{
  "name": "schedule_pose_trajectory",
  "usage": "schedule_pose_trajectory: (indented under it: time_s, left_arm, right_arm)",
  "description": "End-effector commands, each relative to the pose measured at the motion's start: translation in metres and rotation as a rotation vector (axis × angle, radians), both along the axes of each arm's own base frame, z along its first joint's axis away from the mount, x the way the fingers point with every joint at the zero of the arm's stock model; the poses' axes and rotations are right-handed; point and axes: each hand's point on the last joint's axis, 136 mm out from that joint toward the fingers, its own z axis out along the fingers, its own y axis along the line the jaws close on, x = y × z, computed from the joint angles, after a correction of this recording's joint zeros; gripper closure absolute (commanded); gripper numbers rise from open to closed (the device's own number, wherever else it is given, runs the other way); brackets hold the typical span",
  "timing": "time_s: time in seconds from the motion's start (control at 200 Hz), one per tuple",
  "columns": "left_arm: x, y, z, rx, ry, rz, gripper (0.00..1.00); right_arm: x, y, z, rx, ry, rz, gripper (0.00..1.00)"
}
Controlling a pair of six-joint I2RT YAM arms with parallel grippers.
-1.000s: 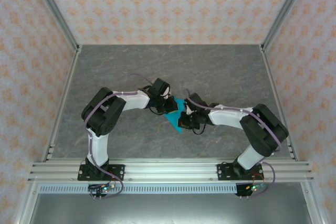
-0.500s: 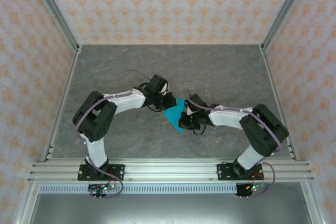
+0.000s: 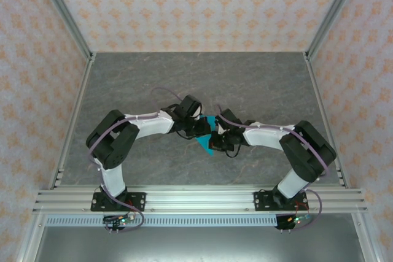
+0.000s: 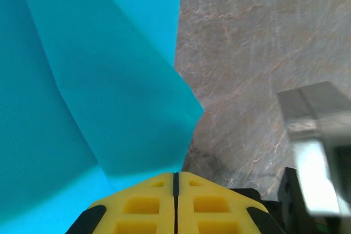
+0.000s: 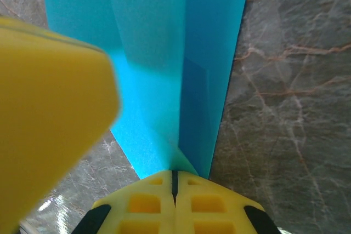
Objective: Fold a paper plane with a square sheet of paper (fold left side to right side)
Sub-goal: Fourth fold the wing at the center of the table.
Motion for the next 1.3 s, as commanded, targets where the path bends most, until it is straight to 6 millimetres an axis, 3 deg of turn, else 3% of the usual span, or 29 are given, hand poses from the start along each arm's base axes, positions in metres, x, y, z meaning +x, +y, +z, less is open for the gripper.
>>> schedule_pose_trajectory:
  time_s: [0.0,0.3,0.325,0.595,0.936,1.291]
  left_arm:
    - [-0.005,-0.003,-0.010,-0.007,0.029,0.001,0.93]
    - [-0.006,0.000,-0.027,0.007,0.065,0.045,0.94]
    - [-0.008,0.003,-0.040,0.028,0.085,0.046,0.94]
    - [-0.007,0.017,-0.061,0.093,0.095,0.086,0.95]
    - [0.034,0.053,-0.064,0.091,0.084,0.189,0.96]
    - [0.082,0.065,-0.052,0.123,0.047,0.199,0.95]
  right_arm:
    - [-0.033,-0.050,-0.045,-0.248,0.131,-0.013,1.00]
    - [-0.035,-0.052,-0.048,-0.285,0.142,0.003,1.00]
    - [-0.036,-0.053,-0.048,-0.289,0.144,0.004,1.00]
    - [-0.043,-0.060,-0.053,-0.340,0.170,0.026,1.00]
    - [-0.049,-0.065,-0.056,-0.361,0.186,0.036,1.00]
    - [-0.053,-0.068,-0.057,-0.375,0.191,0.045,1.00]
